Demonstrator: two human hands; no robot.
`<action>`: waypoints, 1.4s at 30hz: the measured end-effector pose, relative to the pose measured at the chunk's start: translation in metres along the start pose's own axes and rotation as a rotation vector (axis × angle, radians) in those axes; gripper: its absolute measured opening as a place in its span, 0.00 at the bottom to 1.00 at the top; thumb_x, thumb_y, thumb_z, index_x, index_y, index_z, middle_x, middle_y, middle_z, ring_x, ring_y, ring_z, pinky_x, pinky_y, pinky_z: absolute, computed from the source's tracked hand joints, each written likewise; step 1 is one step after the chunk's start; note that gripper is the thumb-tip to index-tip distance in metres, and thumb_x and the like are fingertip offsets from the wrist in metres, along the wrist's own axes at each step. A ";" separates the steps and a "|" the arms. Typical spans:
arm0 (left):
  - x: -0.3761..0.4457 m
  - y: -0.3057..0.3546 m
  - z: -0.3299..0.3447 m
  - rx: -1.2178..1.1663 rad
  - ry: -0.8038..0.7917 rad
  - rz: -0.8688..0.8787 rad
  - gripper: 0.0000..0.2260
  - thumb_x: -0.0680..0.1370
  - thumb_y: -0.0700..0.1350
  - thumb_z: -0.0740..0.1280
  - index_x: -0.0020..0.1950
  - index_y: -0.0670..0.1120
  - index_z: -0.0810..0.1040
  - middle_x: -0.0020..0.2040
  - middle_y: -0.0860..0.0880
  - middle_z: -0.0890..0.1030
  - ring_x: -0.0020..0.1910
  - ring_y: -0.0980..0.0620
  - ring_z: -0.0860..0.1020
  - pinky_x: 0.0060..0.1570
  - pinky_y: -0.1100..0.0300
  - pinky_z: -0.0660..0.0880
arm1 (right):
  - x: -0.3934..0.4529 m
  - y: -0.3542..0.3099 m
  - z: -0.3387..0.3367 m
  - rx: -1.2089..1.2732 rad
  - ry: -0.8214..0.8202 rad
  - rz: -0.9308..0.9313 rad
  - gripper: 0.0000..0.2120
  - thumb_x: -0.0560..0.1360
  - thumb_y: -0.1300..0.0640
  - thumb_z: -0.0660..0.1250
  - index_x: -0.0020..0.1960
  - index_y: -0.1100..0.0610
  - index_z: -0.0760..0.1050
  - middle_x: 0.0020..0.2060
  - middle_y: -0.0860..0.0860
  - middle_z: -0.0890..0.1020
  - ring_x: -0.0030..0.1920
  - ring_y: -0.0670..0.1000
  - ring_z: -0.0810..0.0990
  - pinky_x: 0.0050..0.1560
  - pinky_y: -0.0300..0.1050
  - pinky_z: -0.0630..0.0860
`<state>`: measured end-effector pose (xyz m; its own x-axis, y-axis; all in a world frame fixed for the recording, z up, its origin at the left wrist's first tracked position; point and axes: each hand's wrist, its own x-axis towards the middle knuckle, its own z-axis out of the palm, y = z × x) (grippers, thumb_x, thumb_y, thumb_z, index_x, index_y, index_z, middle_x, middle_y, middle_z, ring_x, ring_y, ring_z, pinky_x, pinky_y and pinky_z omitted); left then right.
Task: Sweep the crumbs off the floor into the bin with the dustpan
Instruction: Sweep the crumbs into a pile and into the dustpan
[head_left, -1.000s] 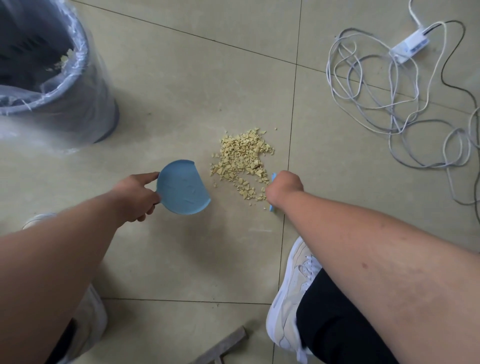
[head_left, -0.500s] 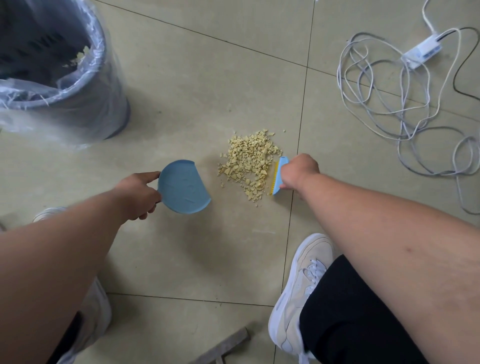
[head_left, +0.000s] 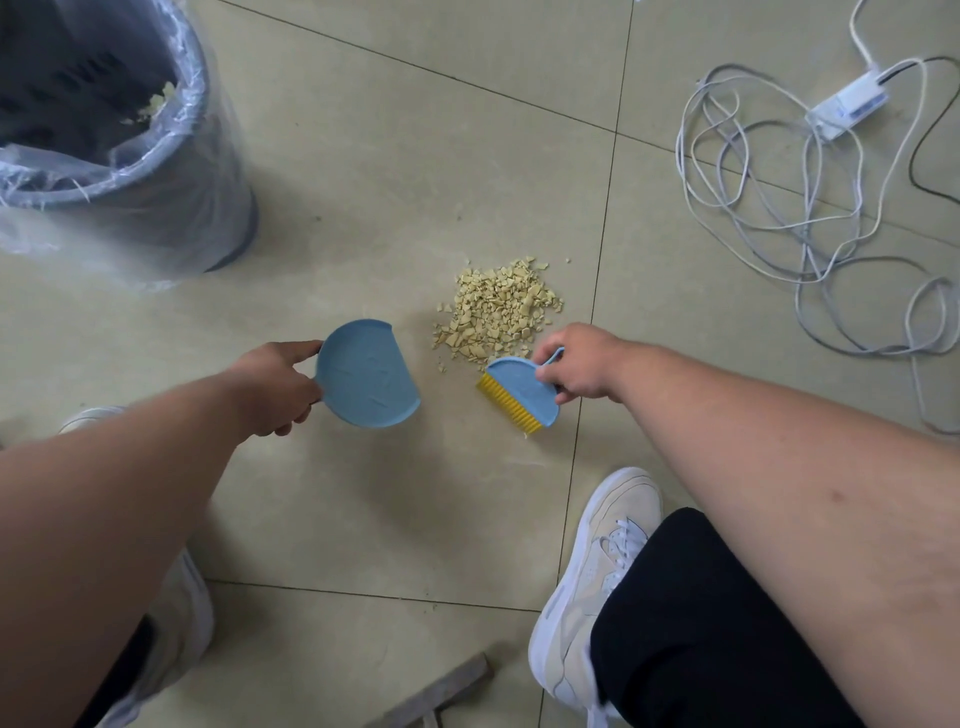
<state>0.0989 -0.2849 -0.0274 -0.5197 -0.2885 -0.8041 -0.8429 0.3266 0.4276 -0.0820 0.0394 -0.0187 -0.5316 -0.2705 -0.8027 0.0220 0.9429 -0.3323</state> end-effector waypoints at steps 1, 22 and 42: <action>0.000 0.000 0.000 0.002 -0.002 -0.003 0.33 0.79 0.38 0.65 0.82 0.58 0.66 0.33 0.42 0.78 0.27 0.44 0.71 0.27 0.59 0.67 | -0.002 0.000 0.003 -0.055 -0.030 -0.015 0.05 0.78 0.61 0.71 0.50 0.52 0.81 0.46 0.56 0.82 0.46 0.59 0.87 0.49 0.58 0.85; 0.002 -0.003 0.001 0.001 -0.030 -0.003 0.32 0.79 0.37 0.64 0.81 0.58 0.67 0.33 0.42 0.77 0.27 0.45 0.70 0.26 0.60 0.65 | 0.011 -0.009 -0.031 -0.379 0.199 -0.141 0.07 0.79 0.57 0.70 0.56 0.53 0.83 0.52 0.52 0.83 0.53 0.55 0.81 0.52 0.46 0.77; -0.001 -0.011 0.003 0.035 -0.059 -0.027 0.31 0.80 0.32 0.62 0.81 0.55 0.69 0.31 0.43 0.73 0.18 0.52 0.65 0.18 0.64 0.63 | 0.017 -0.049 0.047 -0.246 0.148 -0.209 0.09 0.80 0.56 0.68 0.58 0.53 0.83 0.53 0.54 0.83 0.52 0.55 0.81 0.54 0.52 0.81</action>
<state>0.1087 -0.2857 -0.0322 -0.4872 -0.2443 -0.8384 -0.8504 0.3509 0.3920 -0.0523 -0.0206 -0.0391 -0.6202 -0.4482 -0.6438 -0.2951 0.8937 -0.3379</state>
